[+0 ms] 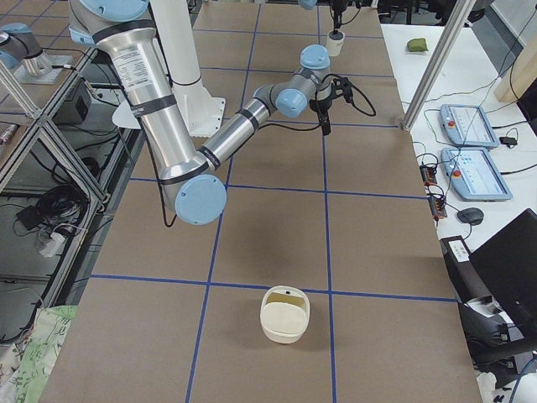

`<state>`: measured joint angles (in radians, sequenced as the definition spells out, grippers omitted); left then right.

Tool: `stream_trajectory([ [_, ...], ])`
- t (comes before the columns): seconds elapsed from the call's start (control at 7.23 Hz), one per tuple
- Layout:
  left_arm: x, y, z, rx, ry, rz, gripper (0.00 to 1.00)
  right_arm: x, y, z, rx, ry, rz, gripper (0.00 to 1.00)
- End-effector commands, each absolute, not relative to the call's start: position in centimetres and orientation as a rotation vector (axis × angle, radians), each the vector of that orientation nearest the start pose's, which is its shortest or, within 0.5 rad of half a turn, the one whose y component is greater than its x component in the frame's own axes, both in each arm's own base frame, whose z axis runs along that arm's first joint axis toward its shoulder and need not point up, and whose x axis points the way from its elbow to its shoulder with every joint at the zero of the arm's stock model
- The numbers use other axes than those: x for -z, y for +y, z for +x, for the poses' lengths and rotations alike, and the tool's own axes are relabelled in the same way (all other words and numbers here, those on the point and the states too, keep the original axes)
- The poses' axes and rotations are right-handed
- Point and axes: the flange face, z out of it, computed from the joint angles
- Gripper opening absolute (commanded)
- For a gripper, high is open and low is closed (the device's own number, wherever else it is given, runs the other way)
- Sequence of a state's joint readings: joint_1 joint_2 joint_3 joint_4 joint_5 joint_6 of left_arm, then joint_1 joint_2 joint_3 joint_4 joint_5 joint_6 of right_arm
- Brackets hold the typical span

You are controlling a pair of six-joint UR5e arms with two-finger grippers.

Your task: Left arm hands cup to right arm to dump lemon

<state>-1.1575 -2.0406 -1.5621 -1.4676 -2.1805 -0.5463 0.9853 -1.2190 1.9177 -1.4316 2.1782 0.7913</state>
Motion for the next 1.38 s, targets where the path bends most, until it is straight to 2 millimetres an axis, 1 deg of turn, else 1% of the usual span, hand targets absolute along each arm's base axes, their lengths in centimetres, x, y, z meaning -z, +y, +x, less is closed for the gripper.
stream_trajectory([
  [0.0, -47.6, -58.5, 17.0, -0.072, 0.721, -0.026, 0.00, -36.8, -48.8, -20.6, 0.104, -0.896, 0.184, 1.00],
  [0.14, -49.0, -56.4, 16.4, -0.064, 0.729, -0.052, 0.00, -39.2, -47.1, -19.5, 0.095, -0.875, 0.151, 1.00],
  [0.28, -49.9, -54.2, 15.7, -0.060, 0.732, -0.066, 0.00, -41.0, -46.3, -18.7, 0.106, -0.856, 0.135, 1.00],
  [0.41, -51.4, -52.6, 15.2, -0.054, 0.744, -0.100, 0.00, -42.5, -45.7, -17.7, 0.107, -0.840, 0.125, 1.00],
  [0.55, -52.4, -51.9, 15.2, -0.051, 0.739, -0.118, 0.00, -44.4, -44.5, -16.4, 0.129, -0.821, 0.118, 1.00],
  [0.69, -53.3, -51.6, 15.2, -0.047, 0.733, -0.133, 0.00, -44.7, -44.2, -15.4, 0.118, -0.817, 0.123, 1.00],
  [1.11, -53.5, -51.3, 15.6, -0.046, 0.763, -0.163, 0.00, -43.8, -44.0, -15.2, 0.107, -0.828, 0.136, 1.00],
  [1.24, -53.7, -51.0, 15.8, -0.052, 0.761, -0.167, 0.00, -43.8, -44.1, -15.2, 0.114, -0.820, 0.146, 1.00],
])
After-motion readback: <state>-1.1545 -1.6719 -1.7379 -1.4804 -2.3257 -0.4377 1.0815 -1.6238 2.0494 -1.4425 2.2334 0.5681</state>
